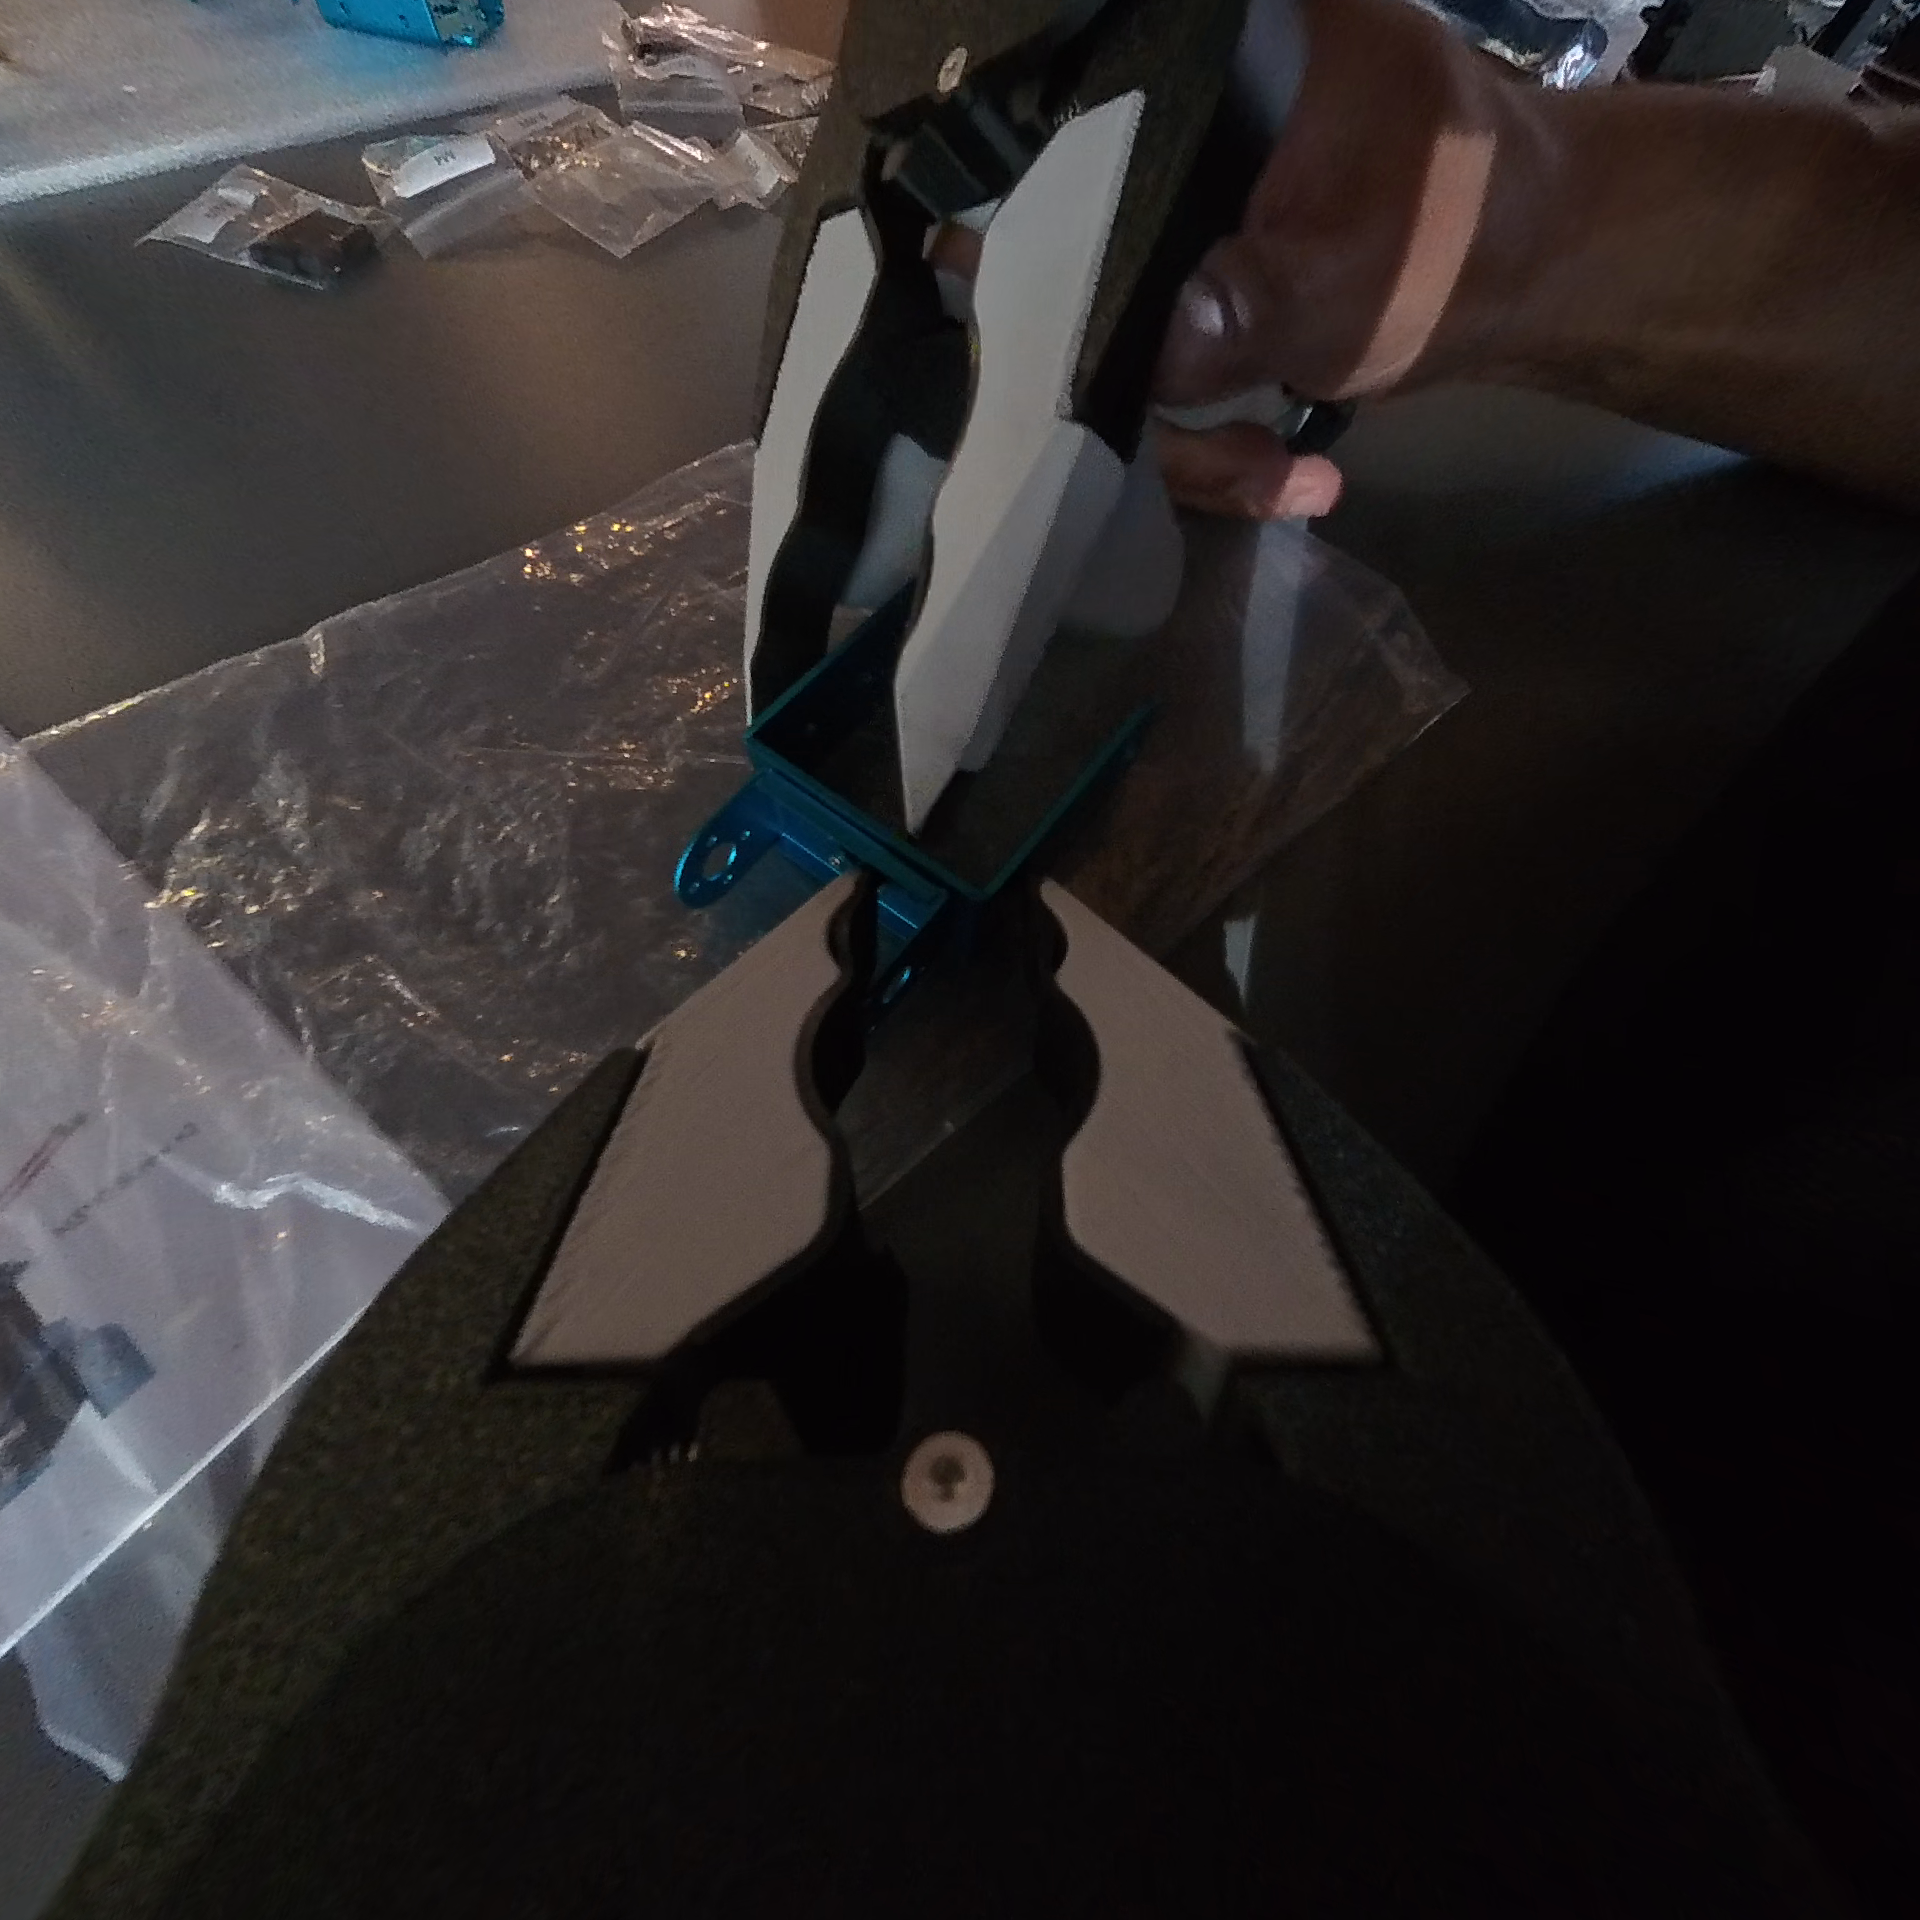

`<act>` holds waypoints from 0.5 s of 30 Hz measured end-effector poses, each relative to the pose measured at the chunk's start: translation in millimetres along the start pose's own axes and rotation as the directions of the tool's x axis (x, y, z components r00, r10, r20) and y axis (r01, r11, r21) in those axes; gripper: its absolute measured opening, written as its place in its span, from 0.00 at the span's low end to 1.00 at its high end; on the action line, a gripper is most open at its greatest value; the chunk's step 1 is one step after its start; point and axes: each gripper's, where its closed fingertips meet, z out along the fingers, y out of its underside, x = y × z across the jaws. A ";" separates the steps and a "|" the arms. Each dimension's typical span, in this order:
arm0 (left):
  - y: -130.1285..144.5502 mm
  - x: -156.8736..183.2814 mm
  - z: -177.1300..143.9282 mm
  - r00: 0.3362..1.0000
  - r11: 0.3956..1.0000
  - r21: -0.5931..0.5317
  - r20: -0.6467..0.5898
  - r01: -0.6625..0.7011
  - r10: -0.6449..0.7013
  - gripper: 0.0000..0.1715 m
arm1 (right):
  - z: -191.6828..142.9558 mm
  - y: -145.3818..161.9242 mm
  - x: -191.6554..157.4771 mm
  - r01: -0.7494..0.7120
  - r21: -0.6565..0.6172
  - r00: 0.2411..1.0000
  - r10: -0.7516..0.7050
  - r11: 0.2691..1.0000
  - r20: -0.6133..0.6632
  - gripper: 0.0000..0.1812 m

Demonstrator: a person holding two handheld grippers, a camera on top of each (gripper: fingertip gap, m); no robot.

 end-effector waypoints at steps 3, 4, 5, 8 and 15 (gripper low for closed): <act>0.0 0.0 0.1 1.000 1.000 0.000 0.000 0.000 0.000 0.16 | 0.9 0.4 0.9 0.027 -0.008 0.999 -0.027 1.000 -0.027 0.23; 0.0 -0.1 0.0 1.000 1.000 0.000 0.001 0.000 0.000 0.16 | 1.1 0.2 0.9 0.029 -0.008 0.999 -0.029 1.000 -0.030 0.23; 0.1 -0.1 0.1 1.000 1.000 0.000 0.001 0.000 0.000 0.16 | 1.1 0.2 1.0 0.029 -0.009 0.999 -0.029 1.000 -0.031 0.23; 0.0 -0.1 0.0 1.000 1.000 0.000 0.002 0.000 0.000 0.16 | 1.2 0.1 1.3 0.033 -0.008 0.999 -0.033 0.999 -0.033 0.23; 0.2 0.4 0.1 1.000 1.000 -0.001 -0.001 -0.003 0.003 0.16 | 1.8 1.3 2.7 0.069 -0.021 0.996 -0.070 0.997 -0.064 0.22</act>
